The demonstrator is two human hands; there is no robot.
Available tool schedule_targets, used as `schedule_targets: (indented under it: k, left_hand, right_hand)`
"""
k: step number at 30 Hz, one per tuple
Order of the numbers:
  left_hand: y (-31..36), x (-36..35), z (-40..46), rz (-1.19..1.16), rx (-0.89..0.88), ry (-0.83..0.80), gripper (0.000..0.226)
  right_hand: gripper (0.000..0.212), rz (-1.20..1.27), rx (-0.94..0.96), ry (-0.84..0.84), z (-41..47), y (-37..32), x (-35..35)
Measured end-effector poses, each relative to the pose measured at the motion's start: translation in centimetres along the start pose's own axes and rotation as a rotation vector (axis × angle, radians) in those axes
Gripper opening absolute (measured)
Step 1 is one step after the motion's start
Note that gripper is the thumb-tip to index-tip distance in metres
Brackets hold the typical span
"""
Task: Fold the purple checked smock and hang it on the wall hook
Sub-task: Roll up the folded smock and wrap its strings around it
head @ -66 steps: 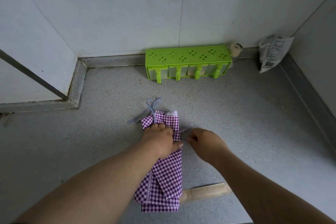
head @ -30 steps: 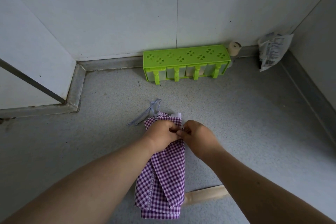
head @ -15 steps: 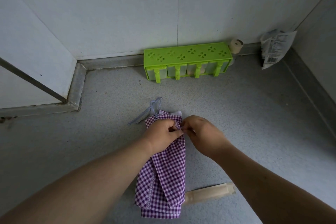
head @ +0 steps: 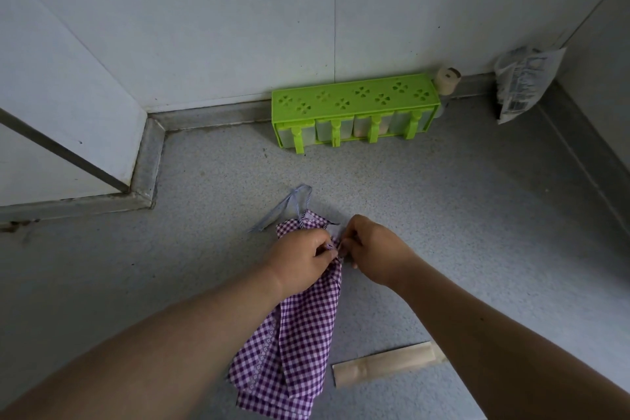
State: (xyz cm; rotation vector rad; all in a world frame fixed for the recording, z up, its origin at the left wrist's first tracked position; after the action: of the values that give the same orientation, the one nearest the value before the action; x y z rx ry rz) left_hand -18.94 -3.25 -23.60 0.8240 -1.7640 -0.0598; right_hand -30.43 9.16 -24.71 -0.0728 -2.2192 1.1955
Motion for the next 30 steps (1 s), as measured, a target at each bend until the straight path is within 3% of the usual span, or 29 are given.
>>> schedule_targets:
  k: [4, 8, 16, 23, 25, 27, 30]
  left_hand:
    - [0.2, 0.3, 0.3, 0.034, 0.004, -0.012, 0.021]
    - [-0.1, 0.5, 0.4, 0.002, 0.041, -0.008, 0.025]
    - [-0.2, 1.0, 0.3, 0.000, 0.038, -0.044, 0.023]
    - [-1.1, 0.6, 0.8, -0.111, 0.051, -0.089, 0.015]
    - [-0.9, 0.3, 0.7, -0.159, 0.033, -0.137, 0.039]
    - [-0.7, 0.5, 0.6, -0.206, 0.053, -0.158, 0.045]
    - [-1.3, 0.4, 0.8, -0.281, 0.121, -0.149, 0.029]
  right_hand:
    - [0.010, 0.007, 0.016, 0.129, -0.6, -0.7, -0.9]
    - [0.009, 0.195, -0.020, 0.270, -1.9, -0.2, -1.8]
    - [0.016, 0.230, 0.138, 0.151, -2.1, 0.1, -2.7]
    - [0.004, 0.113, -0.004, -0.074, -0.7, -1.0, -2.6]
    - [0.003, 0.005, -0.030, -0.136, -0.4, -1.5, -2.9]
    - [0.017, -0.050, -0.034, -0.137, -0.3, -2.1, -2.9]
    - [0.014, 0.081, -0.100, -0.034, -0.8, -2.3, -2.5]
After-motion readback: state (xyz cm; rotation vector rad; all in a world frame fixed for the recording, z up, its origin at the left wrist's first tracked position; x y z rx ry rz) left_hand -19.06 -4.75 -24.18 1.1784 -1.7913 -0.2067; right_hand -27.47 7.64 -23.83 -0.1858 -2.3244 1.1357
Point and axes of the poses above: each hand's wrist, its own z-axis towards the middle knuckle, its own x-axis out of the back of the hand, y = z × x, the point moved 4 cm from there along z, towards the middle knuckle, and after that the axes turned 12 degrees about z, right-handed, at the moved point
